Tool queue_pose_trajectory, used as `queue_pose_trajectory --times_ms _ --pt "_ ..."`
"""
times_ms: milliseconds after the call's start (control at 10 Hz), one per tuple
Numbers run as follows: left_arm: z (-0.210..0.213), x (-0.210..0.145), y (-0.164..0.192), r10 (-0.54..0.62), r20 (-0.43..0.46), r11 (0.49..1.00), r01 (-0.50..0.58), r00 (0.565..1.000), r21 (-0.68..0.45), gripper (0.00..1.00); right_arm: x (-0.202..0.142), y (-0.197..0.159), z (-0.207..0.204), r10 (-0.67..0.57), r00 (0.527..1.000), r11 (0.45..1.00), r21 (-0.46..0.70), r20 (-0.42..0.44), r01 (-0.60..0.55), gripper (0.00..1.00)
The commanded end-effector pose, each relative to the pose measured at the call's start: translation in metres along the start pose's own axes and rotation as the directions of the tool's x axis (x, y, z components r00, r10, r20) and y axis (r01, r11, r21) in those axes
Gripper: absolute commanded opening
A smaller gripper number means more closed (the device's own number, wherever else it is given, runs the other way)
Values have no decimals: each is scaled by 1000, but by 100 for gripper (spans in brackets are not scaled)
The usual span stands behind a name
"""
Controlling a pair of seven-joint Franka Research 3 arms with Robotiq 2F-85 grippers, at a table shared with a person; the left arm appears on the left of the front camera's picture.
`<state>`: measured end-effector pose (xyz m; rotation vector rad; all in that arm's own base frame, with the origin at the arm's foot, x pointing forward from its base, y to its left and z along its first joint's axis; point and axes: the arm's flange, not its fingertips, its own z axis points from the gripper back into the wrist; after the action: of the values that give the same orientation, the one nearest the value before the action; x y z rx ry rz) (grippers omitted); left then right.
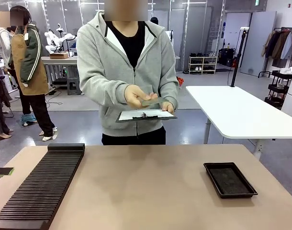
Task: Inspect the PCB.
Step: Pick up the Blank PCB that the human is holding.
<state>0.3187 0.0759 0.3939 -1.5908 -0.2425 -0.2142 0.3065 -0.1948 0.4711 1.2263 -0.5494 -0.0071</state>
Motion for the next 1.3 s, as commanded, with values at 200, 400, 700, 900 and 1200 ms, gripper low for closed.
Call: queue_pose_trajectory --times_ms 200,400,700,900,1200 --pt "0 1 0 -1 -6 1000 1 1000 2 100 0 2 1 5 1000 1000 5 3 -5 100" --pt "0 1 0 -1 -6 1000 1 1000 2 100 0 2 1 5 1000 1000 5 3 -5 100" --pt "0 1 0 -1 -6 1000 1 1000 2 100 17 19 -48 -82 996 995 -59 -20 80 100" --pt "0 1 0 -1 -6 1000 1 1000 2 100 23 32 -109 -114 993 989 -100 -38 109 100" --pt "0 1 0 -1 -6 1000 1 1000 2 100 18 49 -165 -153 987 981 -124 -49 146 100"
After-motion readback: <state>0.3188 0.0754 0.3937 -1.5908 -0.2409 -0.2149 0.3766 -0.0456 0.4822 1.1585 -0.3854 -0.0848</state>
